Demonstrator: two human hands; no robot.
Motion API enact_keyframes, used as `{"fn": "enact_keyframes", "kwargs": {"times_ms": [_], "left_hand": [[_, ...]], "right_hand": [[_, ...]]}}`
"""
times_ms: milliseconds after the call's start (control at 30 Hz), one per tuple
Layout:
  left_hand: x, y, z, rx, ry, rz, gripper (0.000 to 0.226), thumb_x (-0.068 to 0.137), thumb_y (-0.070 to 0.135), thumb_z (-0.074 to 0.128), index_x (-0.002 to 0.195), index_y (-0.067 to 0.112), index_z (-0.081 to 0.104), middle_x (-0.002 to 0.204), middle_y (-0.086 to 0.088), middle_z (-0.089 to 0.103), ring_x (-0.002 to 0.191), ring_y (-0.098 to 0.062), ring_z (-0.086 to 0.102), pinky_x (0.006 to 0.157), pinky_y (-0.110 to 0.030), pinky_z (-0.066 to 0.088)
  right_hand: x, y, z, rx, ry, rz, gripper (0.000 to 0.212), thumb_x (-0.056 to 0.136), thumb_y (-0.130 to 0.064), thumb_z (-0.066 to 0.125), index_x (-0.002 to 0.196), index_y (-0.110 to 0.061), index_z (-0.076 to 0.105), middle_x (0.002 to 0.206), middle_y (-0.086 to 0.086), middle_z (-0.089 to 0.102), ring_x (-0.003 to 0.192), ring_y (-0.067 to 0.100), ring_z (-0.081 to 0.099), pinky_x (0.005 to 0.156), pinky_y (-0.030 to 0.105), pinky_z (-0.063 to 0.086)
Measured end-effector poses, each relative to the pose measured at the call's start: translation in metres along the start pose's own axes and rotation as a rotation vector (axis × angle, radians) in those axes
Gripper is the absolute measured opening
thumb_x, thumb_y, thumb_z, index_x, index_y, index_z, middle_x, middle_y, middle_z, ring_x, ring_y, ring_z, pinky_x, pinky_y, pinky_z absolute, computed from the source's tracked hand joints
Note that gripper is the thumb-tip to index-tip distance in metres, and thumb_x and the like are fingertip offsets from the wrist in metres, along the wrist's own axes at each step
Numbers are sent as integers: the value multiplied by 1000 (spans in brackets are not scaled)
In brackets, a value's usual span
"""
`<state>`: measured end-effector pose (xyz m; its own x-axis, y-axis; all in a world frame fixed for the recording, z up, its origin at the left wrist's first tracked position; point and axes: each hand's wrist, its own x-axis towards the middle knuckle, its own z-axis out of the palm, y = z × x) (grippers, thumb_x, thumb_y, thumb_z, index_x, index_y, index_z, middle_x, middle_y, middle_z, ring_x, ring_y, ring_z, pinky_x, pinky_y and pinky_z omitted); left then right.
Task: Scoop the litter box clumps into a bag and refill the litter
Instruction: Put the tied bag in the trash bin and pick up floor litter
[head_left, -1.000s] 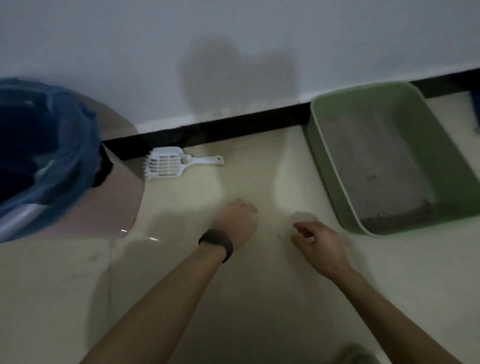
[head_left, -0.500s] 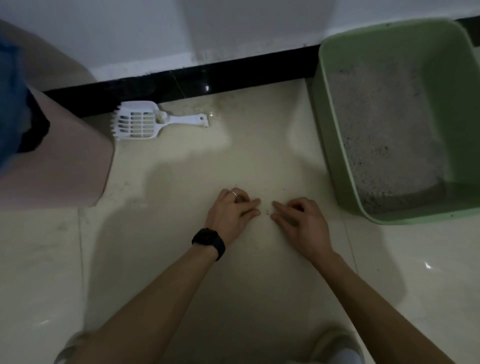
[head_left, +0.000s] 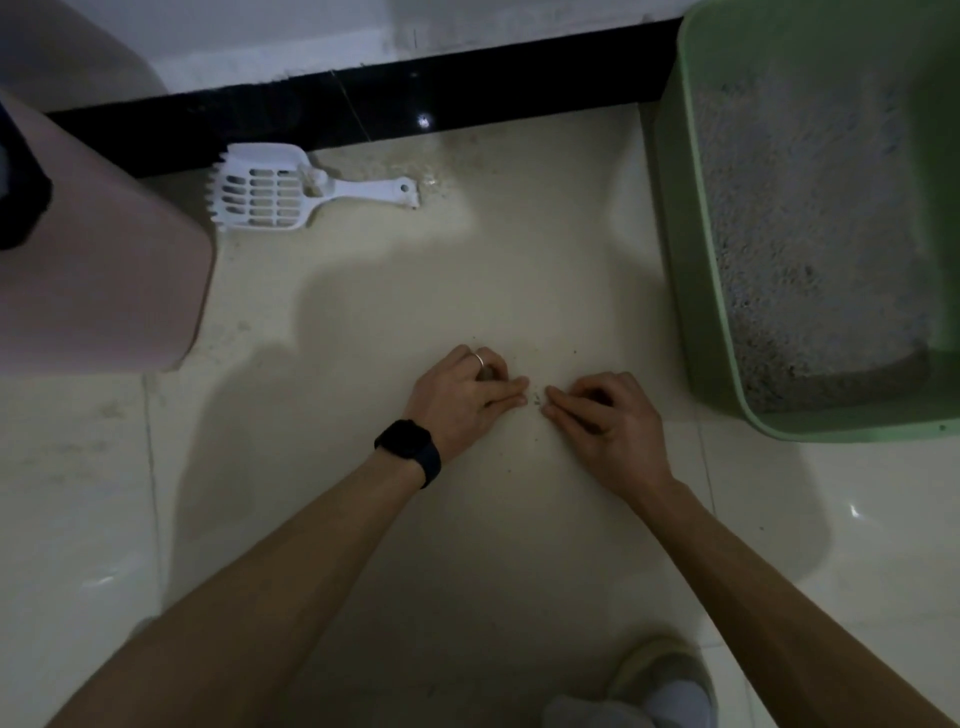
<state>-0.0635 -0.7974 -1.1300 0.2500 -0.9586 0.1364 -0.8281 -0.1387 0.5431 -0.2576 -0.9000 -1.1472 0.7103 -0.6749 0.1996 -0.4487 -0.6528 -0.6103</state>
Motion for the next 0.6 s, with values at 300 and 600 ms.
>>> {"fn": "enact_keyframes", "kwargs": {"times_ms": [300, 600], "left_hand": [[-10, 11, 17, 23, 71, -38, 15, 84, 38, 75, 93, 27, 79, 90, 3, 65, 74, -23, 53, 62, -35, 47], [-7, 23, 17, 81, 112, 16, 9, 82, 29, 78, 86, 22, 80, 86, 1, 69, 64, -24, 60, 54, -34, 49]], "right_hand": [[-12, -8, 7, -16, 36, 42, 22, 89, -32, 73, 107, -22, 78, 95, 4, 64, 83, 24, 55, 72, 37, 47], [-2, -10, 0, 4, -2, 70, 17, 87, -30, 76, 102, -22, 80, 90, 2, 66, 80, 21, 55, 68, 35, 48]]}}
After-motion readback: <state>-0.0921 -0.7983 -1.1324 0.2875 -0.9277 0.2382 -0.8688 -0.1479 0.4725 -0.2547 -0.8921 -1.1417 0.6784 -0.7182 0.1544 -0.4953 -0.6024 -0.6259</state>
